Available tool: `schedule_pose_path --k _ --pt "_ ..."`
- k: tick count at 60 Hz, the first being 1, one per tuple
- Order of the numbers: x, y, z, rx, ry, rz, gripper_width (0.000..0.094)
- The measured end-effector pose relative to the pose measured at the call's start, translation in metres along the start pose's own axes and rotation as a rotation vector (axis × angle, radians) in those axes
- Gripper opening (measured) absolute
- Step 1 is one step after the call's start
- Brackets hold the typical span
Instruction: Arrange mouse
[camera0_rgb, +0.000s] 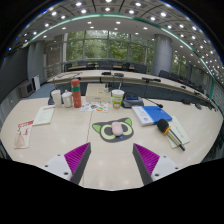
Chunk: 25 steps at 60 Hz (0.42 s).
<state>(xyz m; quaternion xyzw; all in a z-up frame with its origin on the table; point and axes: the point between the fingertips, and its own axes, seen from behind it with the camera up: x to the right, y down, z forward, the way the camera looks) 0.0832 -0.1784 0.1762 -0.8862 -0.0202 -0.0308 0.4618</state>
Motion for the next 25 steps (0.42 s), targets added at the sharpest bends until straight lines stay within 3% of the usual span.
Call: schedule_pose_path --k 12,25 --pt "-0.021 0.012 -0.070 0.026 0.001 -0.018 0.0856" --pt "-0.032 0.022 -0.091 0.022 0.002 -0.033 0.0856"
